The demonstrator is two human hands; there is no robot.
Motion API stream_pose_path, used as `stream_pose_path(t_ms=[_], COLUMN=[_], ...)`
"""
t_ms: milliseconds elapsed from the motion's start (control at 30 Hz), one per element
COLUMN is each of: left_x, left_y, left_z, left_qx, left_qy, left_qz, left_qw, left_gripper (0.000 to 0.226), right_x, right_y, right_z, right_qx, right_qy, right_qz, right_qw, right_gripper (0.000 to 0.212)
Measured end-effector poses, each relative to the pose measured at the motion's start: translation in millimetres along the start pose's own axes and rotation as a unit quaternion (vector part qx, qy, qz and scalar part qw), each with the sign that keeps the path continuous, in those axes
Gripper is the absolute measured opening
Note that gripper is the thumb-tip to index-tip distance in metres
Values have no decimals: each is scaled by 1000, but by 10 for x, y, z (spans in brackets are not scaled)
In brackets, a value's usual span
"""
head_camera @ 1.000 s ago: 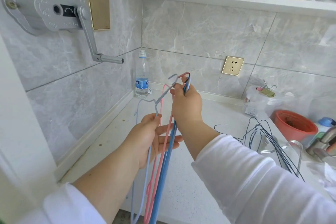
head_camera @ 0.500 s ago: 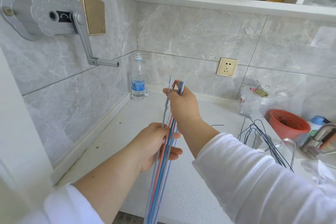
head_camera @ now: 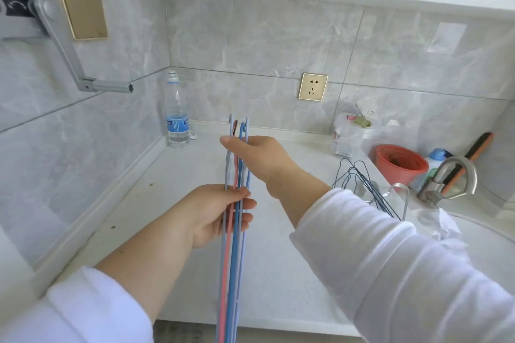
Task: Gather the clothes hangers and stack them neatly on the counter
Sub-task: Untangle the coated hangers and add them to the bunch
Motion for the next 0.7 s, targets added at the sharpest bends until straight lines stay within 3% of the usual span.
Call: stream_pose_path(t_ms=[67, 100, 267, 367, 433, 567, 700], left_x=[76, 112, 283, 370, 409, 489, 545], left_y=[-28, -33, -63, -62, -56, -68, -120], left_z=[-29, -39, -70, -88, -109, -128, -135], left_qx=[7, 12, 24, 33, 39, 41, 39], left_qy=[-3, -2, 0, -2, -1, -4, -9], left_qz=[14, 23, 53, 59, 61, 63, 57], left_qw=[1000, 1000, 998, 998, 997, 997, 998], left_gripper=[13, 13, 12, 12, 12, 13, 13], right_x=[-282, -472, -1325, -1478, -1439, -1164, -1021], right_y=[262, 398, 1166, 1560, 1664, 1844, 1959], right_z=[-2, -16, 99, 224, 303, 449, 425], right_qx=[40, 54, 172, 233, 225, 216, 186], right_qy=[28, 54, 104, 48, 21, -24, -17], right_qz=[15, 37, 260, 376, 445, 448, 485], right_qw=[999, 996, 944, 896, 866, 867, 854], right_gripper=[68, 68, 35, 44, 50, 57, 40])
Point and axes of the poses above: each hand's wrist, its own z-axis away from the middle knuckle, its own x-axis out of the palm, y = z × x, the point moved 8 cm from there along -z, towards the middle knuckle, and after that the axes turned 8 degrees about z, right-handed, at the moved point
